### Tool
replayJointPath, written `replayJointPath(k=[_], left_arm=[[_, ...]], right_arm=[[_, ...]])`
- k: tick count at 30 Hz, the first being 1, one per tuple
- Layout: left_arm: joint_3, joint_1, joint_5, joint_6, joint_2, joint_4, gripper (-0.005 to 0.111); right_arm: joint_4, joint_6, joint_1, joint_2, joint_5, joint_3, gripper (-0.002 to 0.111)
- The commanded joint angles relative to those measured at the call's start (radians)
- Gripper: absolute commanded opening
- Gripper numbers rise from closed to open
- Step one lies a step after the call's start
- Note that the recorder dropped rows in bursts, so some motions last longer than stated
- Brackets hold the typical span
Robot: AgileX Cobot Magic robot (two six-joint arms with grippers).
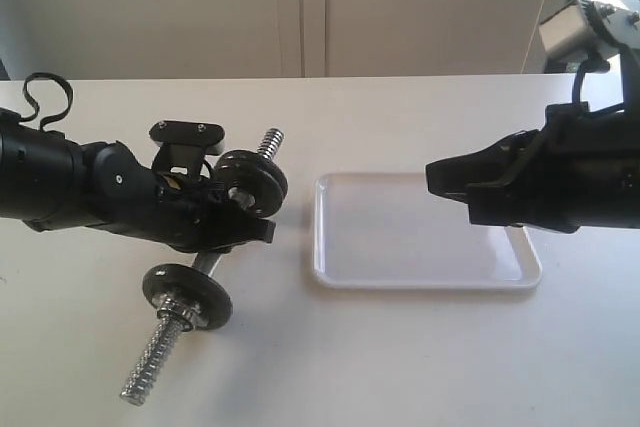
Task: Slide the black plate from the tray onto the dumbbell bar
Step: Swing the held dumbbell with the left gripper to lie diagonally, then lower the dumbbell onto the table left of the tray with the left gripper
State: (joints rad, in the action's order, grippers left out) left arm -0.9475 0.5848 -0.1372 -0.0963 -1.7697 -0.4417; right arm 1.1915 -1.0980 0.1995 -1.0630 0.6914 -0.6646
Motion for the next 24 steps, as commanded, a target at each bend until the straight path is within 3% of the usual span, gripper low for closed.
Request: replayJointPath(k=[1,24], left_arm=[[-0.042,-0.002,-0.286,0.000,0.052,-0.065,0.000],[-0.042,-0.002,-0.367,-0.038,0.046,-0.189,0.000]], right_arm=[[-0.003,0.003,-0.005,0.006,-0.009,0.004,0.000],[-0.003,0.003,-0.005,0.006,-0.031,0.005,0.000]])
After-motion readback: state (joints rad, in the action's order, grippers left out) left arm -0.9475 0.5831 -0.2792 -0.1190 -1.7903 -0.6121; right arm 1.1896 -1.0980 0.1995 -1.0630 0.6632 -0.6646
